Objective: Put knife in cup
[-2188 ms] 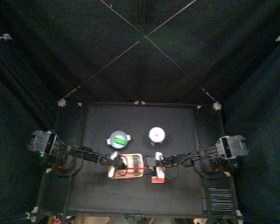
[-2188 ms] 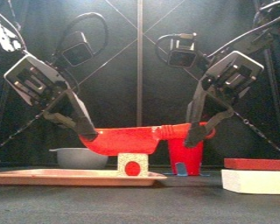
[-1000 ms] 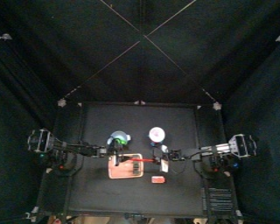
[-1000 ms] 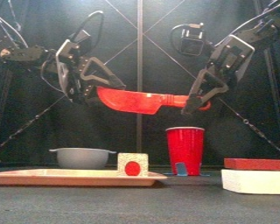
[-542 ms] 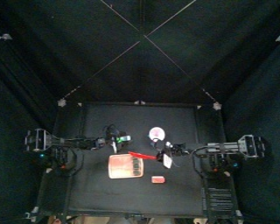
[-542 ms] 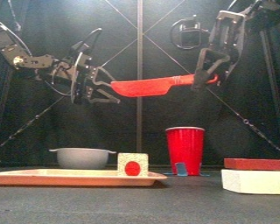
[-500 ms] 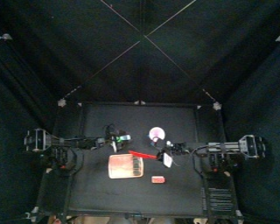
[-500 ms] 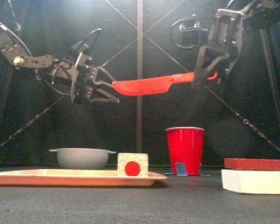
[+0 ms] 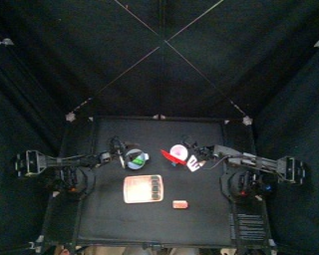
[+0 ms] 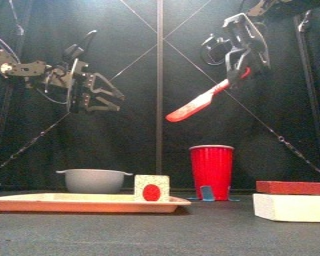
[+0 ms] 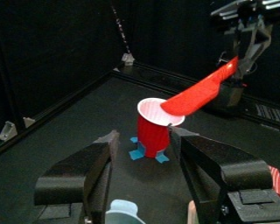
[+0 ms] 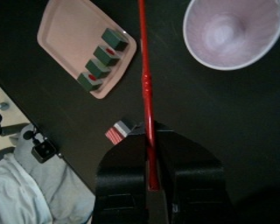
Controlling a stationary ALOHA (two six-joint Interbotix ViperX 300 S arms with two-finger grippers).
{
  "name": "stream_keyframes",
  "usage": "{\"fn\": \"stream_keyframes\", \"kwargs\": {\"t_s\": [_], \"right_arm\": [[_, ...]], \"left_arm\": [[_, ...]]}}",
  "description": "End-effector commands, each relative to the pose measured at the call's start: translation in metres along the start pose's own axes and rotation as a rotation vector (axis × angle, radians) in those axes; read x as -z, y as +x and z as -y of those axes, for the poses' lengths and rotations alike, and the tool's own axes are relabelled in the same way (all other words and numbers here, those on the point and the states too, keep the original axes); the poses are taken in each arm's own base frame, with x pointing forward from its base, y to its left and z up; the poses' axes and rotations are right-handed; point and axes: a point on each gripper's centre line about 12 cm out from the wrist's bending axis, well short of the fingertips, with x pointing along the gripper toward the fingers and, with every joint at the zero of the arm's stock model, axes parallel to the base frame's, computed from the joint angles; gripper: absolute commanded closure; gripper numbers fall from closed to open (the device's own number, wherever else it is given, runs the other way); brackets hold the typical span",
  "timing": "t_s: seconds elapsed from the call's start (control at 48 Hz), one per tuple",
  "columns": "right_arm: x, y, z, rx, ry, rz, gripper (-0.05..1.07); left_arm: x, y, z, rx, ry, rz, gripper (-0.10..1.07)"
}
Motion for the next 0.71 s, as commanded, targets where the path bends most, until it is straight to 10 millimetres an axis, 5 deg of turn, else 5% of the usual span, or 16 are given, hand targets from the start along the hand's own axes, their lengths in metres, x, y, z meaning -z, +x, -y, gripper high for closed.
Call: {"fn": "stream_keyframes", "kwargs": {"t_s": [0.0, 0.292, 0.688], "right_arm": [[-0.009, -0.031, -0.004, 0.005, 0.013, -0.014, 0.67], [-0.015, -0.038, 0.018, 0.093, 0.101, -0.150, 0.67], [-0.016, 0.011, 0.048, 0.183, 0.137, -0.328, 0.66]], "left_arm": [[-0.008, -0.002, 0.000, 0.003, 0.004, 0.031, 0.12], [-0.008, -0.012, 0.000, 0.004, 0.001, 0.040, 0.12], [-0.005, -0.012, -0.001, 0.001, 0.000, 0.026, 0.12]]}}
